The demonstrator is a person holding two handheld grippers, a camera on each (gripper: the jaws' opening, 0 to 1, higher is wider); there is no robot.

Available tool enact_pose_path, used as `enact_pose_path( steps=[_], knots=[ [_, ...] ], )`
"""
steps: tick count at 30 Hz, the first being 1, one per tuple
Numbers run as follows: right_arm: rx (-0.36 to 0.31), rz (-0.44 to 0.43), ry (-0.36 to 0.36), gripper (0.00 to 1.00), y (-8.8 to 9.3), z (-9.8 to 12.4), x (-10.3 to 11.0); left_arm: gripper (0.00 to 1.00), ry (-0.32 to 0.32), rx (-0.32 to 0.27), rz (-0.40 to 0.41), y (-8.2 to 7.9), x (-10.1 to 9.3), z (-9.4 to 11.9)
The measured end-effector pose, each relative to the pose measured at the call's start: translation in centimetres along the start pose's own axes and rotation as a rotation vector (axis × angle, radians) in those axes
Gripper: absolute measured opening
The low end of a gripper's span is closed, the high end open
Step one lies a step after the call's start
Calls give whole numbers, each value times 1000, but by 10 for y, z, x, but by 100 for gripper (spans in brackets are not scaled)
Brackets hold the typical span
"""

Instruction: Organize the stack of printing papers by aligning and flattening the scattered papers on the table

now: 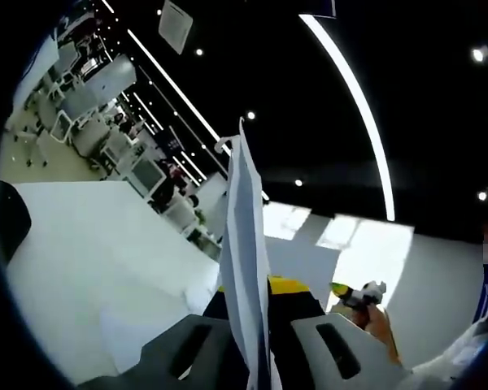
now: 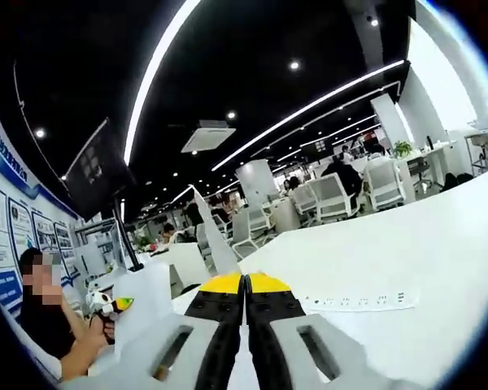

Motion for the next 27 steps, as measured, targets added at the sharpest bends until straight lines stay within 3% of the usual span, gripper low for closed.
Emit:
enact_pose_path(
  steps=[9, 19, 27],
  knots=[
    [6, 71, -56, 0, -2, -2, 21, 6, -10, 16, 9, 4, 3, -2],
    [77, 127, -89, 0, 6, -3, 24, 6, -7, 20, 9, 4, 1, -2],
    [125, 96, -68, 0, 20, -9, 10, 6, -7, 20, 11, 3, 2, -2]
  ],
)
Point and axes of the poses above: the point that each gripper's makers call its tool centre point, and the gripper's own axes: z roughly backward along the fingers, x roughly to its left, y roughly out of its underside, the point moved 8 cm from there along z, roughly backward along the fingers, and after that the axes turned 3 degrees about -x, right-handed, at the moved point
